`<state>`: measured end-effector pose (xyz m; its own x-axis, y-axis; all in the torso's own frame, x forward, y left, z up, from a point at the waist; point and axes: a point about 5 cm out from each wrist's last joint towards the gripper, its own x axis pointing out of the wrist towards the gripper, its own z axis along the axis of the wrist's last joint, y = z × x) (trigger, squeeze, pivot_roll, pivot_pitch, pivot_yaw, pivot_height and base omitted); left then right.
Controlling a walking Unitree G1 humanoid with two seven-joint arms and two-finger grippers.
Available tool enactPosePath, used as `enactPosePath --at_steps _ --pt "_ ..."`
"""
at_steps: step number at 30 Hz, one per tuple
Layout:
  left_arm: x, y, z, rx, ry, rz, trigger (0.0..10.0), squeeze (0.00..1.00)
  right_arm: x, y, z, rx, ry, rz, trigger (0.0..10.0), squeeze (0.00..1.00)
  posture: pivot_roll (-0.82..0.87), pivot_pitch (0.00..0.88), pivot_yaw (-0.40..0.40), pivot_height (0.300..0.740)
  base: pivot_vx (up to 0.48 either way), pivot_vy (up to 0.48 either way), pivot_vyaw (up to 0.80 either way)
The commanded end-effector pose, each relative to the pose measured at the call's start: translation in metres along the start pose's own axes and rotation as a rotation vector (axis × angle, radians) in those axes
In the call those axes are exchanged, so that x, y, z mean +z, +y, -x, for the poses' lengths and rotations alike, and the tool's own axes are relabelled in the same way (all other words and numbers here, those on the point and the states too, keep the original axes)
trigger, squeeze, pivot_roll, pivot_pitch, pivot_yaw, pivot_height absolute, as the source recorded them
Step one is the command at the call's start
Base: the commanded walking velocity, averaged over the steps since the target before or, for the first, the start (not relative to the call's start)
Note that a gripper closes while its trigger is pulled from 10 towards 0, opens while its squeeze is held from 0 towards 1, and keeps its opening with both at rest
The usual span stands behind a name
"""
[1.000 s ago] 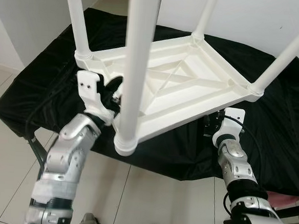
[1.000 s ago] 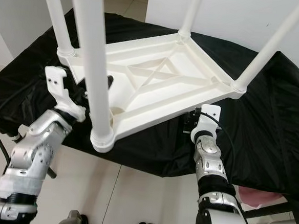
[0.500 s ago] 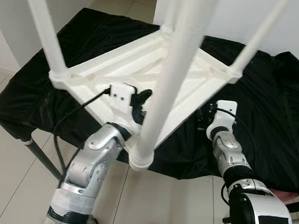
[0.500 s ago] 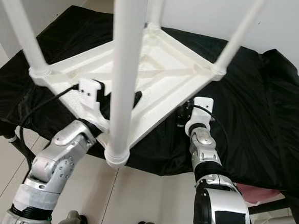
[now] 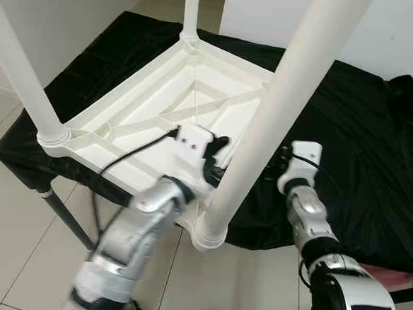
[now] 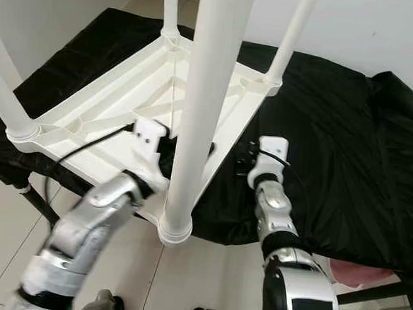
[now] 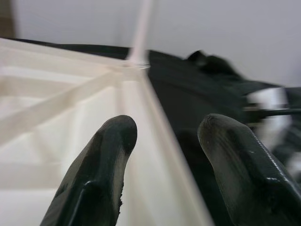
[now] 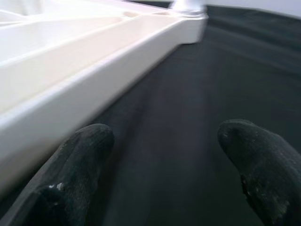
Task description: Building children table
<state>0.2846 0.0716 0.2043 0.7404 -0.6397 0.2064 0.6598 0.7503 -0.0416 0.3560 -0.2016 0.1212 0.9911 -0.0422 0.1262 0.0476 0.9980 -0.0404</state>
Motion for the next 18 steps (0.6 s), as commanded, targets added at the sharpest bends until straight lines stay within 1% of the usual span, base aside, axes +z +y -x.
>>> enactPosePath --at_steps 1,2,4,5,7,8,9,10,11,14,15,18 --pt "-0.001 0.001 0.004 -0.047 0.018 0.002 10.0 0.00 0.002 -0.005 0.004 0.000 -0.038 -0.020 10.0 0.00 0.11 0.160 -0.038 0.740 0.000 0.000 0.00" --pt "-0.001 0.001 0.004 -0.047 0.018 0.002 10.0 0.00 0.002 -0.005 0.004 0.000 -0.038 -0.020 10.0 0.00 0.11 0.160 -0.038 0.740 0.000 0.000 0.00" --pt "0.003 0.022 0.021 -0.034 0.052 -0.073 10.0 0.00 0.008 -0.013 0.017 0.039 -0.110 0.000 10.0 0.00 0.09 0.165 -0.040 0.740 0.000 0.000 0.00" --pt "0.003 0.022 0.021 -0.034 0.052 -0.073 10.0 0.00 0.008 -0.013 0.017 0.039 -0.110 0.000 10.0 0.00 0.09 0.165 -0.040 0.740 0.000 0.000 0.00" --pt "0.004 0.032 0.032 -0.044 0.080 -0.120 10.0 0.00 0.013 -0.017 0.028 0.058 -0.158 0.007 10.0 0.00 0.09 0.167 -0.043 0.740 0.000 0.000 0.00" --pt "0.003 0.033 0.035 -0.051 0.089 -0.126 10.0 0.00 0.015 -0.018 0.030 0.058 -0.168 0.000 10.0 0.00 0.09 0.167 -0.043 0.740 0.000 0.000 0.00" --pt "0.004 0.034 0.042 -0.085 0.098 -0.155 10.0 0.00 0.018 -0.018 0.036 0.077 -0.189 -0.005 10.0 0.00 0.09 0.170 -0.044 0.740 0.000 0.000 0.00" --pt "0.004 0.034 0.042 -0.085 0.098 -0.155 10.0 0.00 0.018 -0.018 0.036 0.077 -0.189 -0.005 10.0 0.00 0.09 0.170 -0.044 0.740 0.000 0.000 0.00" --pt "0.006 0.034 0.053 -0.133 0.103 -0.190 10.0 0.00 0.024 -0.019 0.046 0.103 -0.227 0.007 10.0 0.00 0.09 0.172 -0.046 0.740 0.000 0.000 0.00" --pt "0.006 0.034 0.056 -0.145 0.108 -0.193 10.0 0.00 0.026 -0.020 0.049 0.107 -0.242 0.022 10.0 0.00 0.09 0.172 -0.046 0.740 0.000 0.000 0.00" --pt "0.006 0.034 0.059 -0.156 0.107 -0.176 10.0 0.00 0.029 -0.023 0.051 0.088 -0.250 0.027 10.0 0.00 0.08 0.172 -0.049 0.740 0.000 0.000 0.00" --pt "0.007 0.033 0.061 -0.165 0.105 -0.165 10.0 0.00 0.030 -0.025 0.052 0.074 -0.256 0.029 10.0 0.00 0.08 0.172 -0.049 0.740 0.000 0.000 0.00"
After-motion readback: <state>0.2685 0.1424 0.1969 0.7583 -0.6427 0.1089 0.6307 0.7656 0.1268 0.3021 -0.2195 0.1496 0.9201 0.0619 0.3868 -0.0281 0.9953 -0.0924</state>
